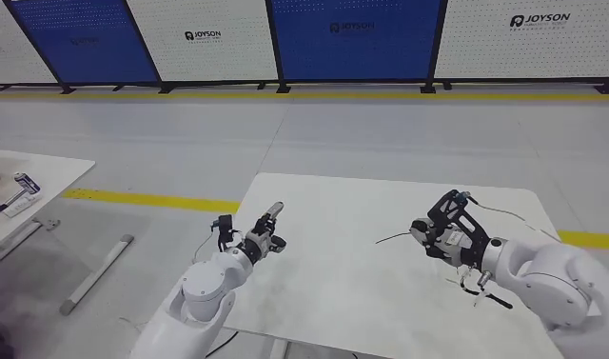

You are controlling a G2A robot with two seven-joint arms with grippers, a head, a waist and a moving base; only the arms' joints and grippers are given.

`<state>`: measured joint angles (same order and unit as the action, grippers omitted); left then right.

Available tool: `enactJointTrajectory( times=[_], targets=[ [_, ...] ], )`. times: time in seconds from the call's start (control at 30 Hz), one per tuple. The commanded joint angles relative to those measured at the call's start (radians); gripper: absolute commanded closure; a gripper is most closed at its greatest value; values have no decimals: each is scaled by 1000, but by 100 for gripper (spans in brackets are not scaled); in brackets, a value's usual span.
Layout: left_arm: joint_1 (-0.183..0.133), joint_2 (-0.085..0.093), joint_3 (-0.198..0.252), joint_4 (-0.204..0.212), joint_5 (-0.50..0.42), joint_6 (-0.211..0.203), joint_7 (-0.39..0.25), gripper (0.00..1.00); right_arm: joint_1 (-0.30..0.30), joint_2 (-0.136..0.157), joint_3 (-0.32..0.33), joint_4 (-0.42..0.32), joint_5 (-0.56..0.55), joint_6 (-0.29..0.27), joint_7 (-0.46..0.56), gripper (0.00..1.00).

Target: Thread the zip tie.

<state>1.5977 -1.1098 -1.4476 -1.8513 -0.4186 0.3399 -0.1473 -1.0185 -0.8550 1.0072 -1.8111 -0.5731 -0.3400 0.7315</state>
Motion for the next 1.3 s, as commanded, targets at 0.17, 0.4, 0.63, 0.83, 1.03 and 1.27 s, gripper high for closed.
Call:
enactJointTrajectory(
  times=[0.17, 0.4, 0.63, 0.83, 1.03, 1.27],
  targets=[
    [-1, 0, 1, 1, -1, 0, -2, 0, 0, 0, 0, 0, 0, 0, 0, 100],
    [1, 2, 15, 22, -76, 0, -23, 0, 5, -3, -14, -20, -79, 0, -12, 100],
    [-29, 58, 82, 31, -278, 0, -14, 0, 81, -14, -89, -23, -175, 0, -45, 100],
    [-116, 156, 205, 13, -517, 0, 126, 0, 187, -12, -206, -8, -207, 0, -72, 100],
    [-227, 245, 355, 21, -723, 0, 205, 0, 245, -13, -286, 38, -166, 0, -73, 100],
    [-227, 245, 355, 21, -723, 0, 205, 0, 245, -13, -286, 38, -166, 0, -73, 100]
  ],
)
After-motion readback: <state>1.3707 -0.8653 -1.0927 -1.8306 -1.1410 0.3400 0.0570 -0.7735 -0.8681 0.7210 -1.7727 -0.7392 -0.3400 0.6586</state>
